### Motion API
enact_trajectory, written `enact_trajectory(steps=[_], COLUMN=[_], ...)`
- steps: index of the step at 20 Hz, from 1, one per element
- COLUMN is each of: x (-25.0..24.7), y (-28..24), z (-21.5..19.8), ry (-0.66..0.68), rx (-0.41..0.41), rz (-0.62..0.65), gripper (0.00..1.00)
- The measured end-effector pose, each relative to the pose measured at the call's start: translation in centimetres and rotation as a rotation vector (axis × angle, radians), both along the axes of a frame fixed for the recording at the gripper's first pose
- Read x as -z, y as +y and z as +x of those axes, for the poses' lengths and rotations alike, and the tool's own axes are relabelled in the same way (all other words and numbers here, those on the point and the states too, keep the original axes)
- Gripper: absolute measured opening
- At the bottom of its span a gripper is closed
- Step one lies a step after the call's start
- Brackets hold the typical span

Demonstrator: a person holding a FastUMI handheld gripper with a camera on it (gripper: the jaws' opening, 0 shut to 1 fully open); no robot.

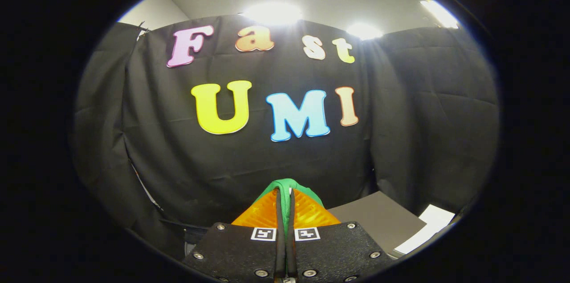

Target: Put the clothes into the washing machine and then close the washing machine lid.

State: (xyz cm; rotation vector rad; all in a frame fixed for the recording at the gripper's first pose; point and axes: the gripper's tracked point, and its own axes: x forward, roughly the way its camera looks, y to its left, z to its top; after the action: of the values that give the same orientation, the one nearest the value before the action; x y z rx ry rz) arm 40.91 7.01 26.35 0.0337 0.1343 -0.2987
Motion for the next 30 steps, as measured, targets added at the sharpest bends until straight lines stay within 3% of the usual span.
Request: enact_trajectory(steps=[8,13,20,30], x=[-0.8,0.1,5.9,21.2], y=[14.3,20.1,23.0,22.0], z=[-0.2,-0.1,0.4,1.6], ry=[-0.006,0.011,0.112,0.360], rx=[-0.189,-0.284,-0.326,-0.319], rz=[0.028,0.017,0.011,0.072], gripper=[0.01,0.01,0.01,0.01])
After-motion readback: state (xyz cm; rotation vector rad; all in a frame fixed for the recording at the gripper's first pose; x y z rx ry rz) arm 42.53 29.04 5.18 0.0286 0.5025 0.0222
